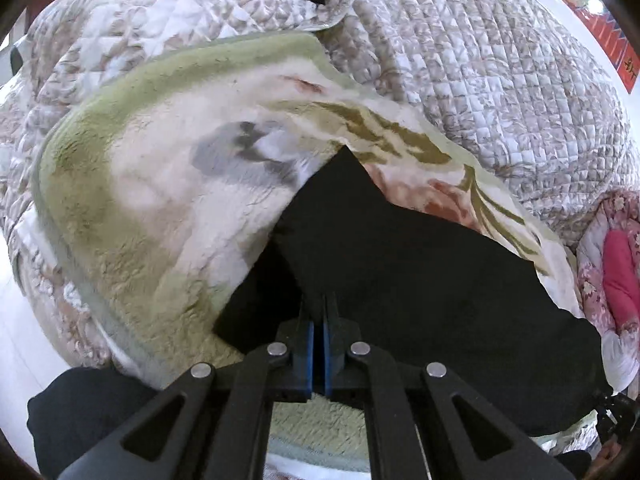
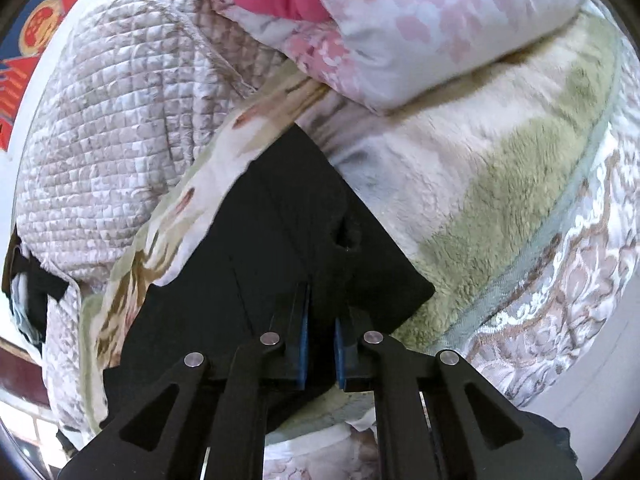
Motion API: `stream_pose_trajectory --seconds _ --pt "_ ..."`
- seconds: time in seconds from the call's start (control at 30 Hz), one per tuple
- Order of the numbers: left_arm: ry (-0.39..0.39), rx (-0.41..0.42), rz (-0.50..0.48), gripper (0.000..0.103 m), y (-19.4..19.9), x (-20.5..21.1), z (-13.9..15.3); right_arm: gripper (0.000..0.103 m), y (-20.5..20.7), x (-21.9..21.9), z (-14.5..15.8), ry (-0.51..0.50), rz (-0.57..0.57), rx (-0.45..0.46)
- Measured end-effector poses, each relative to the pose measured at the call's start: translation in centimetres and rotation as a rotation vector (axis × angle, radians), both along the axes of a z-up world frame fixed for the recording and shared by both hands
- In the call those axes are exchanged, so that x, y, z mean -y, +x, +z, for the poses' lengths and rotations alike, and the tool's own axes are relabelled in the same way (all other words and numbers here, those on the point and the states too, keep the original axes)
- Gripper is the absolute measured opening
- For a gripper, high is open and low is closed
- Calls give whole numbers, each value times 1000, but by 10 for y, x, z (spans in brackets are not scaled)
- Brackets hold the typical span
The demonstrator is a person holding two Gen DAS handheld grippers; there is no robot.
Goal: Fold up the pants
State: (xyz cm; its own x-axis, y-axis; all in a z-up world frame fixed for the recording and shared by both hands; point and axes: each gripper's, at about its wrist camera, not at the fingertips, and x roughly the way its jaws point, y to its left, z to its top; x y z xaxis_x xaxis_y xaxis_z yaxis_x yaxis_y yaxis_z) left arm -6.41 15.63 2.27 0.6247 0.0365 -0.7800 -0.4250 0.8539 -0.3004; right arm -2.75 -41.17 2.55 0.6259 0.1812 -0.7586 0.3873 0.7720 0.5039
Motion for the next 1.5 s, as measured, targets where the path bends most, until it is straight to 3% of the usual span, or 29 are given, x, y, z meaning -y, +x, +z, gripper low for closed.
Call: stream_pose_trajectory --seconds 0.2,0.43,0.57,0.7,0.8,0.93,0.97,1.03,1.17,1.27,1.33,1.37,1.43,1.5 --pt "7 54 -14 5 -5 1 12 10 0 3 -6 1 14 -16" --pt "-85 38 9 5 6 -13 4 10 2 4 -6 0 23 -18" --pt "-33 44 22 5 -6 -5 13 10 -4 0 7 -23 32 32" --pt "31 19 -1 5 -13 5 9 10 -1 1 -3 -41 24 -22" --pt "-4 -45 14 5 -10 -3 -7 10 -2 0 -3 -57 21 -22" --pt "58 -54 1 9 -9 5 1 10 -3 -2 0 -54 28 -20" --pt "66 -53 11 9 -10 4 3 16 -5 -2 3 -61 24 -15" --pt "77 -44 40 9 -15 0 11 24 -12 -2 12 -105 0 -12" --pt "138 -6 81 10 -17 -3 32 25 -21 -5 38 -270 -31 38" --pt "130 46 10 12 -3 10 45 25 -14 -22 48 -310 60 81" --pt "101 65 -83 27 11 29 44 25 -5 -42 44 -320 161 83" --pt "83 67 -131 30 18 39 42 25 -2 -47 38 -328 191 65" --pt "45 61 -236 30 32 62 32 25 7 -53 17 -374 228 -57" --pt "41 36 -316 30 43 87 18 22 6 -48 -1 -338 236 -120"
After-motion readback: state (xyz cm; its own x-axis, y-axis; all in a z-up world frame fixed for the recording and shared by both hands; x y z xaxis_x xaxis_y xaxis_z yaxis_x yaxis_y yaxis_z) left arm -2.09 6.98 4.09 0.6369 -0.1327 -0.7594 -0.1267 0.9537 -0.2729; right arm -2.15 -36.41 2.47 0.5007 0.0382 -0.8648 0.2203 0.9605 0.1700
